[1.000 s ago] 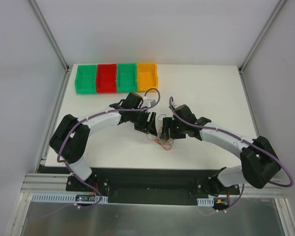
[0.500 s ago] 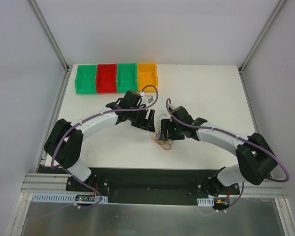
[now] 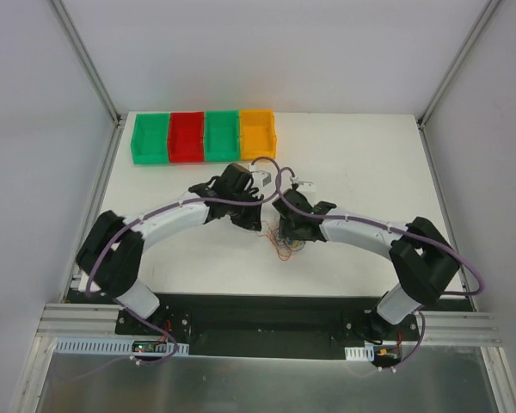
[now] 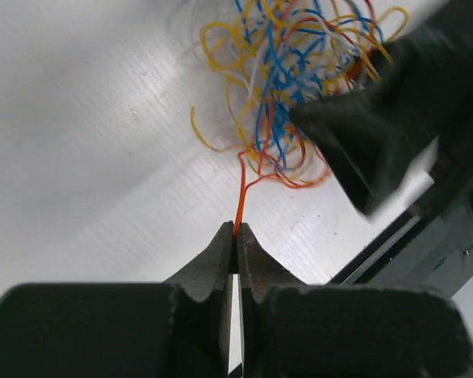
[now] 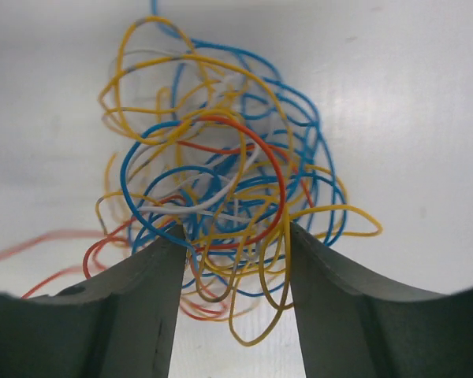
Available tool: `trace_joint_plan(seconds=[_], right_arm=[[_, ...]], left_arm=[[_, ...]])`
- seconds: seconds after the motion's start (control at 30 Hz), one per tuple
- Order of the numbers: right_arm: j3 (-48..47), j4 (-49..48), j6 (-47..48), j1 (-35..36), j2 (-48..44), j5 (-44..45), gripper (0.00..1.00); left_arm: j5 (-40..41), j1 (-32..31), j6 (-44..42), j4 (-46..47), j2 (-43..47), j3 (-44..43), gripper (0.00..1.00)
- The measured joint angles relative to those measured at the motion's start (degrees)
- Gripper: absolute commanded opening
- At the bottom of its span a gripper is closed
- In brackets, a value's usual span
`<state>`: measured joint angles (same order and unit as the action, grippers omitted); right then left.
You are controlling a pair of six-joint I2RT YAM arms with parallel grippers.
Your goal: Untangle the cables
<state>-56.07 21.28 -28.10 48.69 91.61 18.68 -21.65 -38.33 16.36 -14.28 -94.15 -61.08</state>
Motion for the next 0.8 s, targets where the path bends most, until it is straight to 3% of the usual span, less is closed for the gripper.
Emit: trace_joint_plan(seconds=[0.17, 0.33, 0.43, 0.53, 0.67, 0.8], right_arm=[[0.39, 3.61, -4.42, -4.61, 0.31, 10.12, 0.49], [5.03, 6.45, -3.48, -17.9, -3.72, 15.87, 0.5], [6.97, 8.63, -0.76, -24.15, -8.81, 18.51, 0.5], [7.04, 9.25, 2.4, -27.04, -12.2, 19.71, 0.58], [6.84, 9.46, 8.5, -28.74, -13.07, 17.49, 0.76], [6.82, 8.83, 16.09, -23.67, -16.13, 12.37, 0.85]], left_arm=[[13.05, -2.64, -3.52, 0.98, 18.67, 4.42, 0.0], [30.47, -2.45, -8.02, 8.33, 42.16, 10.84, 0.0], [39.06, -2.36, -10.43, 12.24, 50.58, 14.49, 0.0], [45.22, -1.68, -11.96, 13.99, 53.22, 15.8, 0.0], [50.12, -1.29, -13.55, 15.3, 54.47, 17.81, 0.0], [49.03, -1.31, -14.34, 15.41, 54.14, 18.16, 0.0]])
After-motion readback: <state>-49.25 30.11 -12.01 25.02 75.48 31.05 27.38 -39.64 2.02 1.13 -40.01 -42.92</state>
